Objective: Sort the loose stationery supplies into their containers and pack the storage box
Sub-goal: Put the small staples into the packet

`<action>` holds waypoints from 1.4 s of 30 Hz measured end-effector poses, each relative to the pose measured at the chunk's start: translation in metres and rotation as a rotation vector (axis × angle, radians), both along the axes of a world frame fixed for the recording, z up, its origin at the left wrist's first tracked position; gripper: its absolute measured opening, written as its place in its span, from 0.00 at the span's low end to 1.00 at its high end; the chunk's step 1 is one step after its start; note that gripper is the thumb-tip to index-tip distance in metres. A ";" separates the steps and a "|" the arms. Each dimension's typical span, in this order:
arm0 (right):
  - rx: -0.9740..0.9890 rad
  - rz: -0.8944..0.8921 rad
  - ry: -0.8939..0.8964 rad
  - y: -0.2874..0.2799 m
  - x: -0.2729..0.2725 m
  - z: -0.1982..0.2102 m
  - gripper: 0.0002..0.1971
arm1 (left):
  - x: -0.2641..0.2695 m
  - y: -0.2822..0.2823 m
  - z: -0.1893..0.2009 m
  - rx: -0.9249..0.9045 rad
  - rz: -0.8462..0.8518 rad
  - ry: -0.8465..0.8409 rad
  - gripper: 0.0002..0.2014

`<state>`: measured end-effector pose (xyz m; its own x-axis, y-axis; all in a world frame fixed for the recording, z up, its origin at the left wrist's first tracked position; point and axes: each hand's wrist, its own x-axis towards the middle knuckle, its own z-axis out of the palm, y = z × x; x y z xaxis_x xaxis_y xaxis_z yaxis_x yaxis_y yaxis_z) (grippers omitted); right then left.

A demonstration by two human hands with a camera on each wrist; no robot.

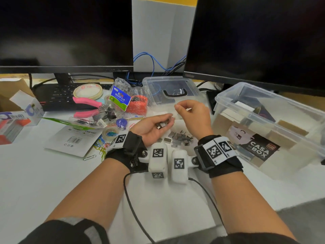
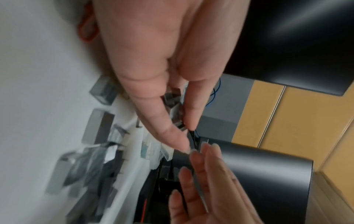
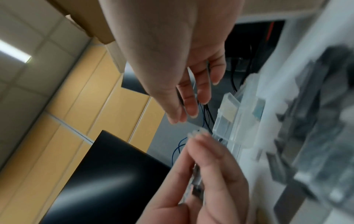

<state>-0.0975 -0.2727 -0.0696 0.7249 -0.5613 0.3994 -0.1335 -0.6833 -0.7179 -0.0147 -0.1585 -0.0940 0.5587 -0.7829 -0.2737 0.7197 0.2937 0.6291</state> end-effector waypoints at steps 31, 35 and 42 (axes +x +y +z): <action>-0.200 -0.574 -0.031 -0.099 -0.189 0.049 0.11 | -0.162 -0.189 0.114 1.095 -0.748 -2.504 0.14; -0.196 -0.572 -0.019 -0.097 -0.188 0.050 0.11 | -0.163 -0.184 0.125 1.091 -0.841 -2.429 0.18; -0.216 -0.573 0.027 -0.095 -0.189 0.052 0.12 | -0.167 -0.181 0.126 1.032 -0.816 -2.207 0.14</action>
<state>-0.2862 -0.3678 -0.0177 0.3431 -0.7731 0.5334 -0.5389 -0.6272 -0.5624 -0.1817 -0.3392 0.0317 0.2500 -0.9339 -0.2556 -0.9677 -0.2496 -0.0347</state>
